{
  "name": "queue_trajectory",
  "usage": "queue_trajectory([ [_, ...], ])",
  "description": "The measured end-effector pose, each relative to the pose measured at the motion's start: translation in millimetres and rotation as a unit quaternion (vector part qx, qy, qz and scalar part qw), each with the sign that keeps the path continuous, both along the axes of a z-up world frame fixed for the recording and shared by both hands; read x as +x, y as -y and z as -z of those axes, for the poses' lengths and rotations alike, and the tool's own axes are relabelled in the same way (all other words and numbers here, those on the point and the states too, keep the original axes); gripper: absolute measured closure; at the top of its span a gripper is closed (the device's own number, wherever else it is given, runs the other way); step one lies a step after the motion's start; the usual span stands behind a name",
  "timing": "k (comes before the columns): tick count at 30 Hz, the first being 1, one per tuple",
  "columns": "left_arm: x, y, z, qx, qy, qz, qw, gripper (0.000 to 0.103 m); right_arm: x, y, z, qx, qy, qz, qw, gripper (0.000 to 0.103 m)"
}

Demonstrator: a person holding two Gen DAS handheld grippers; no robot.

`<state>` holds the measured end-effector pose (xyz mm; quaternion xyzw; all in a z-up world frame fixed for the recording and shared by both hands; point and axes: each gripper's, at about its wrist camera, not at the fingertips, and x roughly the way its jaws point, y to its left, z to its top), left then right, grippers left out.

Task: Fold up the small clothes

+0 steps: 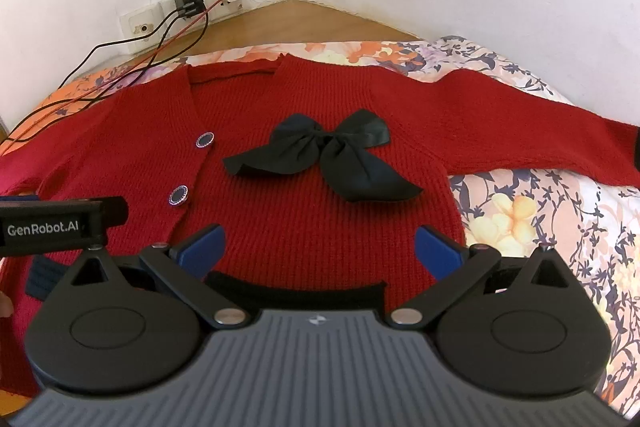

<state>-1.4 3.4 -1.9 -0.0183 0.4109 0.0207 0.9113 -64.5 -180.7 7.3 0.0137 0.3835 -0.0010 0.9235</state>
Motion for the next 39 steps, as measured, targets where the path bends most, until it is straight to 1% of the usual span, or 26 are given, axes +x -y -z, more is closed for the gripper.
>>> queue_trajectory([
  [11,5.2,1.7,-1.2,0.0,-0.004,-0.005,1.0,0.0,3.5,-2.3,-2.6,-0.002,-0.001,-0.005,1.0,0.0],
  [39,7.2,6.3,-0.1,0.0,-0.009,0.0,1.0,0.0,3.8,-2.1,-6.0,-0.001,-0.002,-0.006,1.0,0.0],
])
